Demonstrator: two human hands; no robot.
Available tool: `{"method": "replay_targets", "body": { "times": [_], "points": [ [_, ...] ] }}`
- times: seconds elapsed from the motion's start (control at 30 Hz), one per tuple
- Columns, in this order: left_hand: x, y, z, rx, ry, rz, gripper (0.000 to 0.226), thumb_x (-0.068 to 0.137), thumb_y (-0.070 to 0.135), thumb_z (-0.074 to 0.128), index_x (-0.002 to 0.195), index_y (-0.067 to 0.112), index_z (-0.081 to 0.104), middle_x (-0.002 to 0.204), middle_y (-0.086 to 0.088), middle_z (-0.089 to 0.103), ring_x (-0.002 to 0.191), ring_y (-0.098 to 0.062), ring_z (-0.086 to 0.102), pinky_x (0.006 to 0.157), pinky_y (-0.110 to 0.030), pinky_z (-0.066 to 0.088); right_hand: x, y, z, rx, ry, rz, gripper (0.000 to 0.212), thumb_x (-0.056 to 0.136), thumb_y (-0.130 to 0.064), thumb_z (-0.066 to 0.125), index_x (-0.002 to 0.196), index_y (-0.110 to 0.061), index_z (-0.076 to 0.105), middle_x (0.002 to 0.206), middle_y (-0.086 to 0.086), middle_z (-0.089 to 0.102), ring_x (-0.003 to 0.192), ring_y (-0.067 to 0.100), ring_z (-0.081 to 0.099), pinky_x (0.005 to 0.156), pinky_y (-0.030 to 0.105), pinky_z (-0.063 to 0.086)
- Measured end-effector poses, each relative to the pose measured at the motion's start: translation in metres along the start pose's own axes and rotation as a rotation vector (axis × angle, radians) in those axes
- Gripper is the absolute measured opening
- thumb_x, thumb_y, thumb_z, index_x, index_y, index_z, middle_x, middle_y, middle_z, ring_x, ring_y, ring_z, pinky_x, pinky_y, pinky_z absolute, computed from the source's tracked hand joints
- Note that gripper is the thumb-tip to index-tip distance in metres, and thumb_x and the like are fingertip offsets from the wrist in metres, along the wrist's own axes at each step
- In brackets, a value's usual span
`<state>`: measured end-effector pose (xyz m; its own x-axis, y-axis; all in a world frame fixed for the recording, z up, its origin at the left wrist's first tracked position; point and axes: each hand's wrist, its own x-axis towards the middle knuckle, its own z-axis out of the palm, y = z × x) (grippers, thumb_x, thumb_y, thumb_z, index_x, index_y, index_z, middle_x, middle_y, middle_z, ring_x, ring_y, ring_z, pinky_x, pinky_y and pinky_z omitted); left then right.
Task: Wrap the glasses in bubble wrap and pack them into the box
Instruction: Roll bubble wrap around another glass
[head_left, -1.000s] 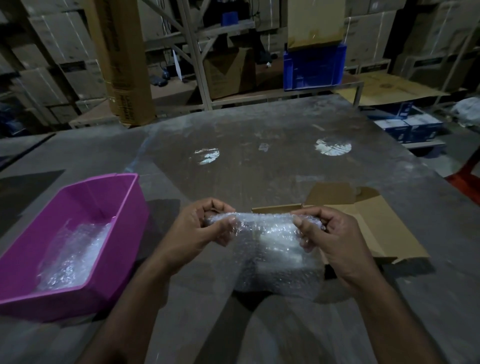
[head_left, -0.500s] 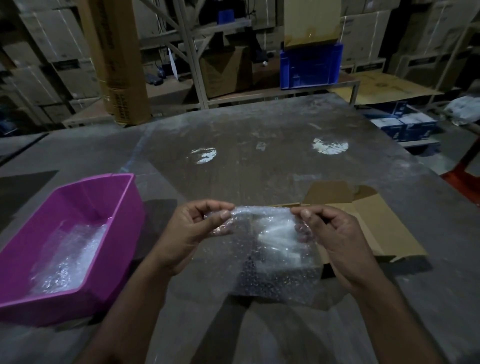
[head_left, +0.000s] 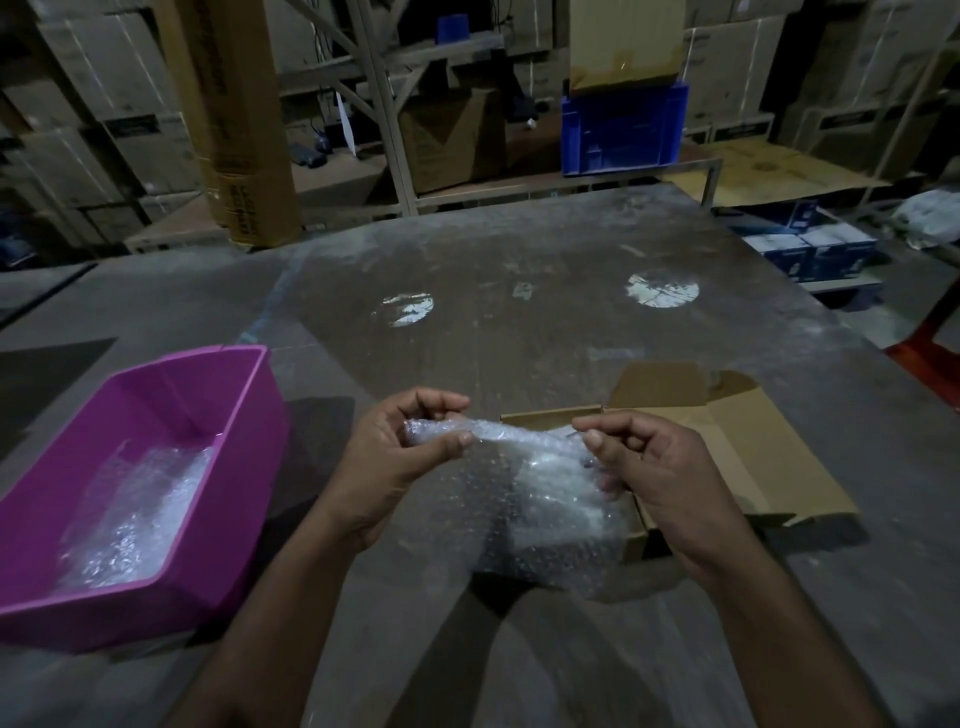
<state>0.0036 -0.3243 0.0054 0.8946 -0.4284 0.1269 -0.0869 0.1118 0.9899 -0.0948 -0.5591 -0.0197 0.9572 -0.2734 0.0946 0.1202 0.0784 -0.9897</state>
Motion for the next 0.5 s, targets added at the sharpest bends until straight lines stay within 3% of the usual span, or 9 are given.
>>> {"method": "replay_targets", "body": {
  "times": [0.1,0.17,0.27,0.37,0.5],
  "points": [
    [-0.001,0.001,0.0,-0.003,0.002,-0.027,0.031,0.071,0.002,0.081,0.1,0.011,0.072,0.084,0.007,0.068,0.075,-0.005,0.063,0.073,-0.017,0.055,-0.001,0.0,0.0,0.022,-0.035,0.003,0.027,0.079,-0.027,0.077,0.102,-0.014,0.078,0.089,0.017,0.069,0.075,0.021,0.07,0.071,0.029,0.059],
    [-0.001,0.002,0.0,0.01,0.007,-0.034,0.029,0.071,0.005,0.079,0.098,0.011,0.072,0.085,0.005,0.069,0.075,-0.007,0.063,0.073,-0.017,0.055,-0.002,0.001,0.0,0.036,-0.047,0.017,0.024,0.079,-0.022,0.077,0.097,-0.007,0.076,0.091,0.014,0.073,0.079,0.026,0.072,0.075,0.033,0.061],
    [0.0,0.003,0.001,0.006,-0.018,-0.046,0.033,0.072,0.006,0.078,0.104,0.01,0.071,0.095,0.0,0.073,0.082,-0.01,0.066,0.075,-0.019,0.056,-0.002,0.001,0.001,0.047,-0.018,0.01,0.021,0.08,-0.021,0.076,0.089,-0.002,0.072,0.086,0.008,0.072,0.073,0.025,0.069,0.068,0.034,0.06],
    [-0.001,0.004,0.004,-0.013,-0.112,-0.156,0.039,0.079,0.012,0.073,0.117,0.008,0.069,0.108,-0.012,0.075,0.094,-0.019,0.071,0.081,-0.029,0.061,-0.001,-0.001,0.0,0.017,0.002,-0.005,0.014,0.081,-0.023,0.077,0.087,-0.01,0.074,0.087,0.006,0.073,0.07,0.019,0.067,0.062,0.031,0.058],
    [-0.005,0.004,0.011,0.019,-0.137,-0.197,0.024,0.083,0.021,0.071,0.104,0.011,0.077,0.094,-0.013,0.075,0.078,-0.021,0.07,0.073,-0.035,0.061,-0.001,-0.003,0.002,0.043,0.02,-0.017,0.015,0.082,-0.021,0.076,0.087,-0.008,0.072,0.097,0.008,0.074,0.076,0.025,0.072,0.059,0.034,0.059]
  ]
}}
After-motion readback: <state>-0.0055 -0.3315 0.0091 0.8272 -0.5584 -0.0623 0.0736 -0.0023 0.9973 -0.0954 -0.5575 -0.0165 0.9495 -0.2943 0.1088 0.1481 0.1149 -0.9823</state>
